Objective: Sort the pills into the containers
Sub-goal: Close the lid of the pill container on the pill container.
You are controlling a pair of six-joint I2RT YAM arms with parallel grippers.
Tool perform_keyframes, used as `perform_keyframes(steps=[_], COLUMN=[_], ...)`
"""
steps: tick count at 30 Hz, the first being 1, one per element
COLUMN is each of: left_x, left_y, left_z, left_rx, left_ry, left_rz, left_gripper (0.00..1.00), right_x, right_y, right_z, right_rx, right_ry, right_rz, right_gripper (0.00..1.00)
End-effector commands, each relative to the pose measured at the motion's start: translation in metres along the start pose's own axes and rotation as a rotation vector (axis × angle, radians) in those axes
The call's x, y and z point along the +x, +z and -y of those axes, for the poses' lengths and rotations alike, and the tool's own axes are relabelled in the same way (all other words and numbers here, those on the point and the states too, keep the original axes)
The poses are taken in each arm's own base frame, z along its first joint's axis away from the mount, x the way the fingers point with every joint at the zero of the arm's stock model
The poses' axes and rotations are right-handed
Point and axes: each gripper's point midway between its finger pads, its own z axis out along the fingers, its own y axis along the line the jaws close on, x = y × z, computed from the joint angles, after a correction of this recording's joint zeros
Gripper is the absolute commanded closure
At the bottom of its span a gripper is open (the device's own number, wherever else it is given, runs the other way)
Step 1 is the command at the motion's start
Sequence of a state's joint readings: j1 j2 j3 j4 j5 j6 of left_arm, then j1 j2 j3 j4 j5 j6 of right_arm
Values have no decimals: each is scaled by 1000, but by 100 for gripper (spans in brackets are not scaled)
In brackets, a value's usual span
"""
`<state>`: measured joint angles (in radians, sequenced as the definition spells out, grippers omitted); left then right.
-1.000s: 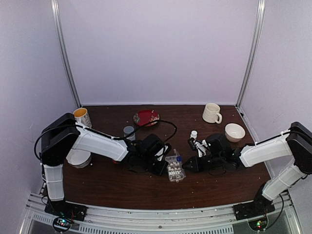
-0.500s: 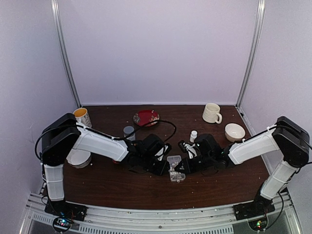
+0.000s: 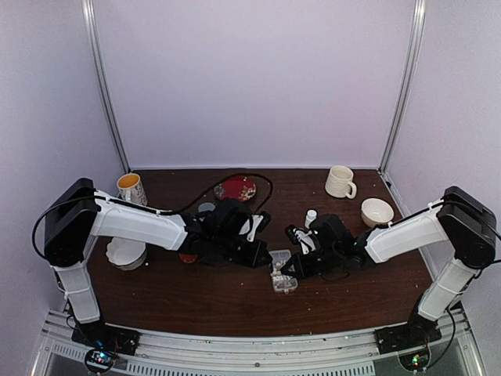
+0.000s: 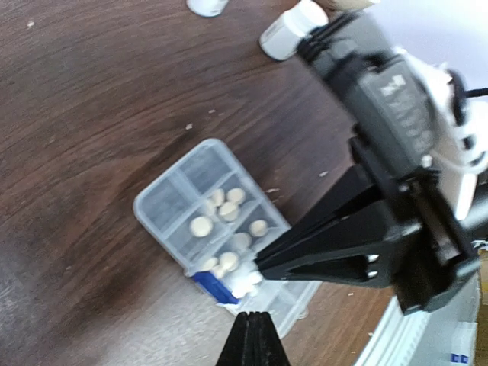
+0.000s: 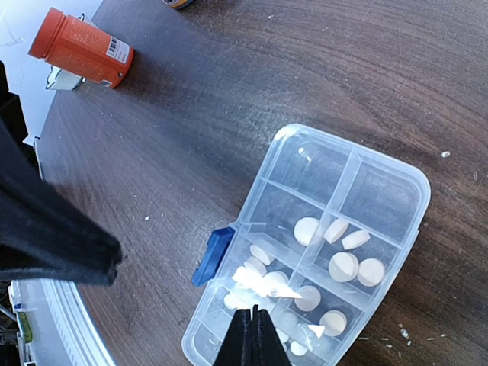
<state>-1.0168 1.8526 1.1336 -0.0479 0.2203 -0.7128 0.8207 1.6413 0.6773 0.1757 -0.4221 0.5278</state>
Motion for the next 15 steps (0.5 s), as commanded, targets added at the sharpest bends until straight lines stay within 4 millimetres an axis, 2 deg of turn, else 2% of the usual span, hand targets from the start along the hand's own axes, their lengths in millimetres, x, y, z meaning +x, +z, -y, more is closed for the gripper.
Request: perform_keyframes(steps=[1, 8, 15], left_x=[-25, -17, -1], left_y=[0, 26, 44], left_z=[25, 26, 1], left_rx=[152, 201, 71], left_ry=[-17, -35, -52], left_rz=[54, -14, -114], left_gripper=[100, 100, 100], right_x=[34, 33, 32], right_y=[4, 2, 2], right_z=[35, 36, 36], right_rx=[139, 145, 148], right_ry=[53, 63, 63], right_rz=[-91, -76, -75], right_gripper=[100, 100, 100])
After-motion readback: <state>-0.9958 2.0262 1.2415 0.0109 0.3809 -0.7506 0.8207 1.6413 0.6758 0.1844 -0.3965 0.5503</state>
